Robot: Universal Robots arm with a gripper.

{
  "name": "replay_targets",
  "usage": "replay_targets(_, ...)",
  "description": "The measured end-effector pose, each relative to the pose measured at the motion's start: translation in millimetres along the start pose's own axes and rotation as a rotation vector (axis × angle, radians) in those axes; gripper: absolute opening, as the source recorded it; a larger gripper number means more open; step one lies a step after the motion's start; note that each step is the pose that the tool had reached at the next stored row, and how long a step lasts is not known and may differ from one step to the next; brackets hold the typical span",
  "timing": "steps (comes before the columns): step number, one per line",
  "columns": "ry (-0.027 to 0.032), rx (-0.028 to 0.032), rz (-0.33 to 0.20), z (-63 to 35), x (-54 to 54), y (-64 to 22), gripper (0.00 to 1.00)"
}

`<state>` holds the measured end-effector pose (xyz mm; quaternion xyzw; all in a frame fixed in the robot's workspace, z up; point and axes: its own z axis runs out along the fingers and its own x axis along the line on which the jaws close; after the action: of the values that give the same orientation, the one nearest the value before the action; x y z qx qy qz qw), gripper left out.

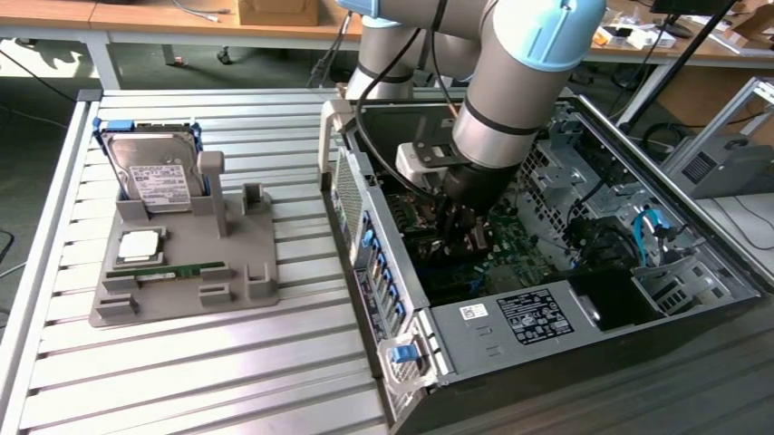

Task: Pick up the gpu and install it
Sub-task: 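Insert the gpu into the slot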

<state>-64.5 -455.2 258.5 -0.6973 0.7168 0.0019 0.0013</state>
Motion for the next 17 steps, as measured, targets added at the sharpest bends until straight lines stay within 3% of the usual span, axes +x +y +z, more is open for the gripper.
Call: replay_targets(17, -0.0001, -0.0001, -0.037, 1.3, 0.0, 0.0, 0.27)
